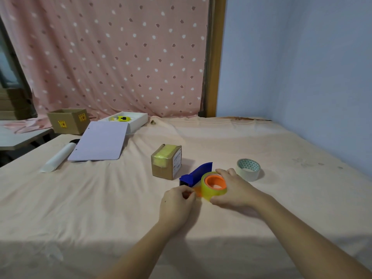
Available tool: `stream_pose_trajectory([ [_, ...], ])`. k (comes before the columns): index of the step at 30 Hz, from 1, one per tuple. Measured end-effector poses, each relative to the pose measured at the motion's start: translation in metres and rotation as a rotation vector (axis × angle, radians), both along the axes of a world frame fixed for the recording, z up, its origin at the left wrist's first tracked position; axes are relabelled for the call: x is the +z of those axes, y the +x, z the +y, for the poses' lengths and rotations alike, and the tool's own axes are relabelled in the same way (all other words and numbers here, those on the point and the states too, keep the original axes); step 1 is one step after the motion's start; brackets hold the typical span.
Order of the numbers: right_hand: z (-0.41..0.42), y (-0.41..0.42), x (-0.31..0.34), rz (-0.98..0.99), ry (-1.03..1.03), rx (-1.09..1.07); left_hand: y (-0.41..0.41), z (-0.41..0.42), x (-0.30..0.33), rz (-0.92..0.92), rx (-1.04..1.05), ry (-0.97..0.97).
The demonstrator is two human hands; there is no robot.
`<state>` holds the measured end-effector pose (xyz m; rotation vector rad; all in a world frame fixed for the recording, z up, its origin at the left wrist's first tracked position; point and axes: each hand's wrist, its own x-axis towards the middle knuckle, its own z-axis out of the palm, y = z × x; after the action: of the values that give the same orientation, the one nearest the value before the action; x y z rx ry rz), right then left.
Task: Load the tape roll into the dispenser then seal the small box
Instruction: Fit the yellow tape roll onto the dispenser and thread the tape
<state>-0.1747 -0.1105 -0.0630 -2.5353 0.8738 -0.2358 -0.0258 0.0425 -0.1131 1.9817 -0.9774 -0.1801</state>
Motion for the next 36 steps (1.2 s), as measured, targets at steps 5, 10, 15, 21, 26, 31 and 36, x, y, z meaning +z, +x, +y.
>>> stream_pose_trajectory([
  [5, -0.003, -0.009, 0.002, -0.003, 0.022, 0.000, 0.006, -0.002, -0.002, 0.063, -0.009, -0.024],
  [10, -0.003, -0.008, 0.012, 0.107, -0.087, 0.036, 0.008, -0.003, 0.001, 0.080, -0.025, -0.017],
  [15, 0.011, 0.025, 0.020, -0.008, -0.289, 0.223, 0.008, 0.000, 0.006, 0.064, -0.043, 0.000],
  [21, 0.018, 0.048, 0.013, -0.038, -0.165, 0.194, 0.009, 0.007, 0.009, 0.050, -0.041, 0.014],
  [26, 0.014, 0.048, 0.008, -0.034, -0.167, 0.211, 0.011, 0.010, 0.011, 0.035, -0.046, 0.004],
  [31, 0.016, 0.050, 0.009, -0.056, -0.245, 0.240, 0.013, 0.011, 0.010, -0.028, -0.033, 0.010],
  [36, 0.013, 0.054, 0.006, -0.069, -0.264, 0.213, 0.016, 0.015, 0.011, -0.014, -0.014, -0.046],
])
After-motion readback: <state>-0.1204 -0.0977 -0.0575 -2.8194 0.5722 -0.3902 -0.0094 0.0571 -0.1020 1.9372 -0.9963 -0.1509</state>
